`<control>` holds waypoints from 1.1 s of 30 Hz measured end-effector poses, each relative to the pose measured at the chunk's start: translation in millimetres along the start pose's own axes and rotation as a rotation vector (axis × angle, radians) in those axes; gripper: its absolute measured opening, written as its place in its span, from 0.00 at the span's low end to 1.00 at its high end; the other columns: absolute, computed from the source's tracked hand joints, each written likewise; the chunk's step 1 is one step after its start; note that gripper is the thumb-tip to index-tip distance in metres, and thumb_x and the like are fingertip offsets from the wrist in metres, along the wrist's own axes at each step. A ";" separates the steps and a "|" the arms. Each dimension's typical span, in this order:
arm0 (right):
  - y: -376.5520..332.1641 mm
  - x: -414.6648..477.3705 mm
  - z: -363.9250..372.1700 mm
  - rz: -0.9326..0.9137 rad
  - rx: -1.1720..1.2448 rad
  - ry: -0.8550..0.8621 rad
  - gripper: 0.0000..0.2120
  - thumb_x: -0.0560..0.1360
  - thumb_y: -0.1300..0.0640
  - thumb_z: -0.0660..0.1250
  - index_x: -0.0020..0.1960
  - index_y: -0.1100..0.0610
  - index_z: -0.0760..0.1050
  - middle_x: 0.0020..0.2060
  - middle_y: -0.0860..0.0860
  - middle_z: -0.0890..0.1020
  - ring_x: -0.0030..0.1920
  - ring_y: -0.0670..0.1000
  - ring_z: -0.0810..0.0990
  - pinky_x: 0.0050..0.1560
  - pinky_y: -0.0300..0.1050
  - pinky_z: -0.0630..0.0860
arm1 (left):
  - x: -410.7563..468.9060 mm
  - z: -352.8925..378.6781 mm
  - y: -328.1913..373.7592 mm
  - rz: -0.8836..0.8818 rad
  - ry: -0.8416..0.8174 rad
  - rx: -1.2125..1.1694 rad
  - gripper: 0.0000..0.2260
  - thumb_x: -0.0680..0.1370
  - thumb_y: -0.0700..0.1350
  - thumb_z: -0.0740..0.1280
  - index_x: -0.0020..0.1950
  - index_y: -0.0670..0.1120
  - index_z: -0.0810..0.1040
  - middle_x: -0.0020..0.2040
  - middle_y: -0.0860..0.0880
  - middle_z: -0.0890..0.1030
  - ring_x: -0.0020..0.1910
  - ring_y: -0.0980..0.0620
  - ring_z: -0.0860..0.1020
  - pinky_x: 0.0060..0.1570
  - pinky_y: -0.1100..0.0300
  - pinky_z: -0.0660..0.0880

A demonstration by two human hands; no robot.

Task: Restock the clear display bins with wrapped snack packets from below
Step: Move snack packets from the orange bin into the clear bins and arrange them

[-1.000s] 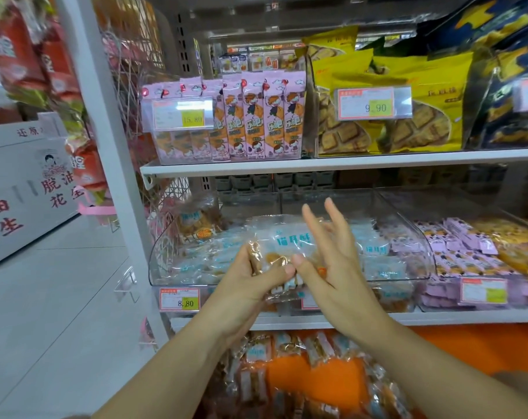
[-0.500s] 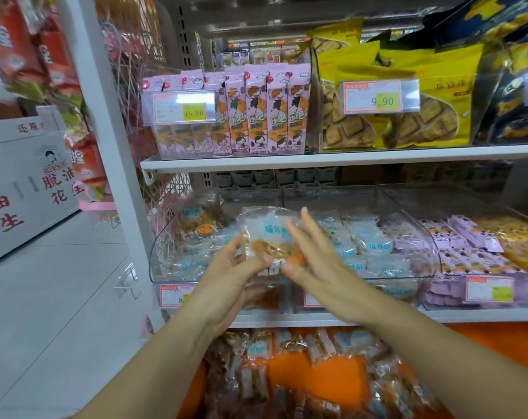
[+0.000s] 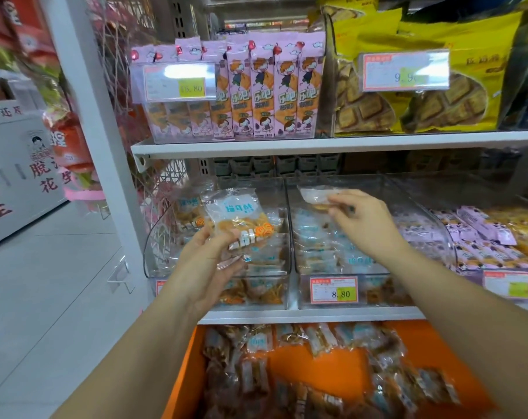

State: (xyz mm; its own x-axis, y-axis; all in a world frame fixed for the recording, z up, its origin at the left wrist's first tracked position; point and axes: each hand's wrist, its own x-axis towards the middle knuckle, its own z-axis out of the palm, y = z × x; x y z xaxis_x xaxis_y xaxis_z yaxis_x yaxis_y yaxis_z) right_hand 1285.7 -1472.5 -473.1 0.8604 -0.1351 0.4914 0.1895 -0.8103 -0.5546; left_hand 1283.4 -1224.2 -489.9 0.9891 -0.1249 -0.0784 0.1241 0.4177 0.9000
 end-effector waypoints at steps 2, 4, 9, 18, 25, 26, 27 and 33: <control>-13.5 -8.7 -16.8 0.024 0.126 0.083 0.15 0.73 0.57 0.70 0.60 0.55 0.78 0.51 0.45 0.78 0.54 0.46 0.76 0.55 0.36 0.69 | -5.7 -0.4 -0.1 0.003 0.019 0.027 0.26 0.75 0.40 0.69 0.71 0.43 0.67 0.62 0.45 0.78 0.62 0.47 0.76 0.46 0.57 0.77; -25.6 -21.5 -29.2 0.066 0.308 -0.010 0.17 0.71 0.56 0.73 0.58 0.49 0.76 0.52 0.43 0.77 0.52 0.45 0.77 0.51 0.37 0.76 | -13.4 1.6 -1.5 0.016 0.019 0.078 0.21 0.75 0.40 0.69 0.68 0.43 0.71 0.61 0.46 0.79 0.61 0.48 0.77 0.45 0.58 0.77; -48.2 -57.0 -28.1 -0.070 0.514 0.169 0.31 0.70 0.63 0.73 0.61 0.39 0.63 0.51 0.41 0.76 0.48 0.40 0.77 0.50 0.36 0.75 | -31.5 15.4 -10.5 -0.046 -0.042 0.088 0.23 0.75 0.40 0.69 0.69 0.43 0.68 0.59 0.47 0.79 0.56 0.49 0.78 0.42 0.60 0.76; -47.6 -72.5 13.4 -0.575 0.095 0.034 0.16 0.72 0.66 0.60 0.54 0.52 0.80 0.62 0.45 0.75 0.70 0.50 0.64 0.71 0.35 0.58 | -37.9 27.9 -11.9 -0.057 -0.211 -0.090 0.08 0.74 0.34 0.64 0.50 0.45 0.74 0.40 0.48 0.82 0.36 0.54 0.81 0.31 0.64 0.77; -61.5 -75.6 -9.1 -0.346 0.258 -0.258 0.18 0.75 0.58 0.64 0.58 0.37 0.76 0.73 0.34 0.57 0.74 0.36 0.47 0.70 0.37 0.50 | -38.6 19.8 -2.6 0.027 -0.251 0.037 0.10 0.76 0.33 0.61 0.53 0.45 0.76 0.48 0.45 0.83 0.45 0.51 0.81 0.49 0.55 0.78; -61.6 -75.4 -10.5 -0.349 0.258 -0.255 0.16 0.75 0.52 0.64 0.59 0.38 0.75 0.72 0.35 0.59 0.74 0.36 0.49 0.70 0.38 0.51 | -40.7 20.1 -0.4 0.034 -0.270 0.073 0.11 0.75 0.34 0.62 0.55 0.45 0.76 0.48 0.46 0.83 0.45 0.50 0.81 0.49 0.55 0.79; -61.3 -75.6 -9.7 -0.362 0.245 -0.235 0.14 0.75 0.48 0.62 0.60 0.38 0.74 0.72 0.36 0.60 0.74 0.36 0.50 0.71 0.38 0.52 | -43.3 21.3 0.8 0.029 -0.291 0.106 0.13 0.74 0.34 0.63 0.56 0.44 0.76 0.47 0.46 0.83 0.45 0.51 0.82 0.45 0.56 0.80; -58.1 -80.1 5.3 -0.378 0.181 -0.243 0.20 0.78 0.45 0.57 0.69 0.36 0.59 0.73 0.36 0.56 0.74 0.36 0.46 0.71 0.32 0.46 | -43.8 19.7 -3.0 -0.043 -0.281 0.141 0.09 0.73 0.44 0.69 0.53 0.47 0.79 0.50 0.46 0.81 0.46 0.51 0.80 0.46 0.55 0.79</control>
State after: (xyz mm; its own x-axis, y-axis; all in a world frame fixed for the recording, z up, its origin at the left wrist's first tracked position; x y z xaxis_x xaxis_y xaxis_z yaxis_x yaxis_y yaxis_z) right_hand 1208.3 -1411.6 -483.8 0.7969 0.3046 0.5217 0.5711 -0.6615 -0.4862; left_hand 1238.1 -1237.8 -480.7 0.9201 -0.3914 -0.0136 0.1334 0.2805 0.9505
